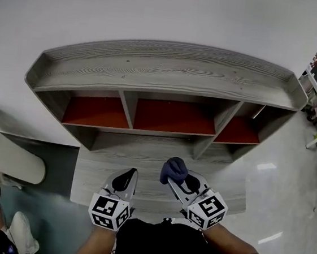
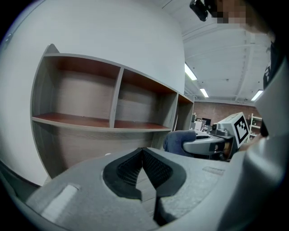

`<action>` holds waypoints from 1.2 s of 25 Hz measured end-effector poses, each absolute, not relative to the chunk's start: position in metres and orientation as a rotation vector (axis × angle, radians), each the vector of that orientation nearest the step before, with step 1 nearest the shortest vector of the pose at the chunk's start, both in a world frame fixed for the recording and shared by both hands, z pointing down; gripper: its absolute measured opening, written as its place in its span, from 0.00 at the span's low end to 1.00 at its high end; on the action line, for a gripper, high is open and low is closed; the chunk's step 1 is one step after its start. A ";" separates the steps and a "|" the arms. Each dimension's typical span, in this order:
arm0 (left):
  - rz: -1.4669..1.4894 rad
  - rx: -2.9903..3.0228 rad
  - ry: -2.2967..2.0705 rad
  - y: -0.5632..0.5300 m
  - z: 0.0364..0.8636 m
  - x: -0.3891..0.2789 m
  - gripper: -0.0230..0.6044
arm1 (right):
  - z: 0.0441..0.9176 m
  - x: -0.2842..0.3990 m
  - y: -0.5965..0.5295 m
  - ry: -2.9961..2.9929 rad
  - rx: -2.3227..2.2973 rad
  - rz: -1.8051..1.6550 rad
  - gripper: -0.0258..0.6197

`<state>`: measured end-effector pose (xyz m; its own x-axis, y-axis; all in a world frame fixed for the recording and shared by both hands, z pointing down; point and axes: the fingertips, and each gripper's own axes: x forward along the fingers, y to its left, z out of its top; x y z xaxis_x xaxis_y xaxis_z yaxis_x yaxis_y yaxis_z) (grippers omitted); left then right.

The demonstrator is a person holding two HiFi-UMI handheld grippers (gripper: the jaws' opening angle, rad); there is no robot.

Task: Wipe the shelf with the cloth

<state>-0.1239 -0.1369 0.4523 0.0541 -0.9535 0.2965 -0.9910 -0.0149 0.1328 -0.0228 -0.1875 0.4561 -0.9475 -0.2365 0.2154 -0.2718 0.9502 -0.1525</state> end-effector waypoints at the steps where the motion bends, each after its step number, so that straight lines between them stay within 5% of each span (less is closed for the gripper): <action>1: 0.176 2.023 -1.981 -0.139 0.452 -0.124 0.05 | 0.455 -0.023 -0.191 -2.915 0.369 0.254 0.25; 30: 0.245 2.208 -1.811 -0.139 0.441 -0.170 0.05 | 0.364 -0.120 -0.248 -3.008 0.689 -0.137 0.25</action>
<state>-0.1696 -0.1392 0.4408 0.2023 -0.9318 0.3013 -0.9784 -0.1788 0.1039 -0.1199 -0.2485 0.3639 -0.8993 -0.4363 0.0319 -0.4316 0.8967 0.0979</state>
